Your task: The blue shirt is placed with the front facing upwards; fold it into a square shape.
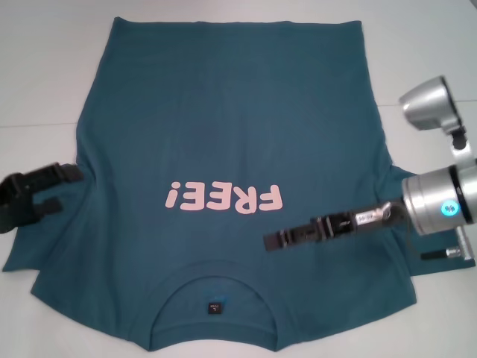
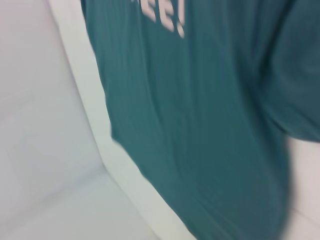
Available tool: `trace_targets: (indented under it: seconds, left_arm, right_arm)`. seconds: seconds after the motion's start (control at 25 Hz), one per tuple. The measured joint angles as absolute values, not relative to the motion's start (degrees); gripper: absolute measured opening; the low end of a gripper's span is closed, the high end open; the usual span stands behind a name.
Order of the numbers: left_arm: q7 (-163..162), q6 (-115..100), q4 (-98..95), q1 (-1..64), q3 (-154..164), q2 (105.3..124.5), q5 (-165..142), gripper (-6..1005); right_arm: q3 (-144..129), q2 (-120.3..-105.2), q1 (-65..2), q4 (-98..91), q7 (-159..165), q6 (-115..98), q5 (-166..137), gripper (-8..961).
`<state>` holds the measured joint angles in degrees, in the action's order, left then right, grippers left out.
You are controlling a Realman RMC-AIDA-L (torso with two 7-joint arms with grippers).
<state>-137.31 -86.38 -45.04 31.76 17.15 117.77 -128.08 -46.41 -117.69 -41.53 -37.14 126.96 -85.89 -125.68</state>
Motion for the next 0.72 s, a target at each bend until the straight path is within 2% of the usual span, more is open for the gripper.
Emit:
trace_targets:
  seconds: [0.44,0.72]
  left_arm:
    - [-142.0,-72.3,-40.7,31.2,16.2,117.25,-127.8,916]
    - [-141.5,-63.8,-37.7,31.6,17.8,117.34,-127.9,913]
  right_arm:
    - [-44.3,-115.83,-41.4,-36.6,133.8,-83.0,-123.8,682]
    - [-44.3,-115.75,-41.2,-36.5,133.9,-82.3,-123.7,681]
